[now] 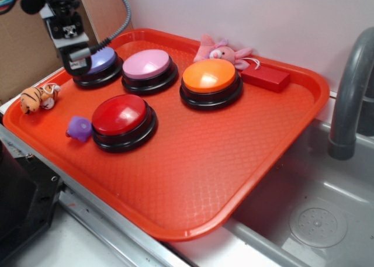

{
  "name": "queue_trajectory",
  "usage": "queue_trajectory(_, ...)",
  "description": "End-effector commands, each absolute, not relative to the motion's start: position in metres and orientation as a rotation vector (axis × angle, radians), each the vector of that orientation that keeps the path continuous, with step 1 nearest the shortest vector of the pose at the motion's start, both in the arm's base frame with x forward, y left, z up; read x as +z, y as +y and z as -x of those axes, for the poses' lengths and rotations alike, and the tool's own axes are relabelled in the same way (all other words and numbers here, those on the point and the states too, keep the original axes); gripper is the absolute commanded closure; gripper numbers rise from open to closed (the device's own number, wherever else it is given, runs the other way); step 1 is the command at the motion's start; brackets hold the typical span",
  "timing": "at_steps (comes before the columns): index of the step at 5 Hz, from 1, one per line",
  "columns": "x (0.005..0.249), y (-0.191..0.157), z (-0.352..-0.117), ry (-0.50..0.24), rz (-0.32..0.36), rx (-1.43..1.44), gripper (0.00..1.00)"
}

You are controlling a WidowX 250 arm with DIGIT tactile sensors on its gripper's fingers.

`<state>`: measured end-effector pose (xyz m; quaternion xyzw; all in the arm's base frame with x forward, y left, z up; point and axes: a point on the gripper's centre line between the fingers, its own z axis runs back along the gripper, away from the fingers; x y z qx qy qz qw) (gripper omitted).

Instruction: Push the red button.

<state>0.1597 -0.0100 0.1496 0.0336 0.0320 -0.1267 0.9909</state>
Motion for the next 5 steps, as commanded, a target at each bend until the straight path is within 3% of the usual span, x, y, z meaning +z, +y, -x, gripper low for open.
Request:
queue_trajectory(1, 0.168, -0.011, -0.163, 0.022, -0.064, -0.231, 0.0)
queue_trajectory(5, 0.189, -0.016, -0.15, -0.03, -0.089, -0.231, 0.0)
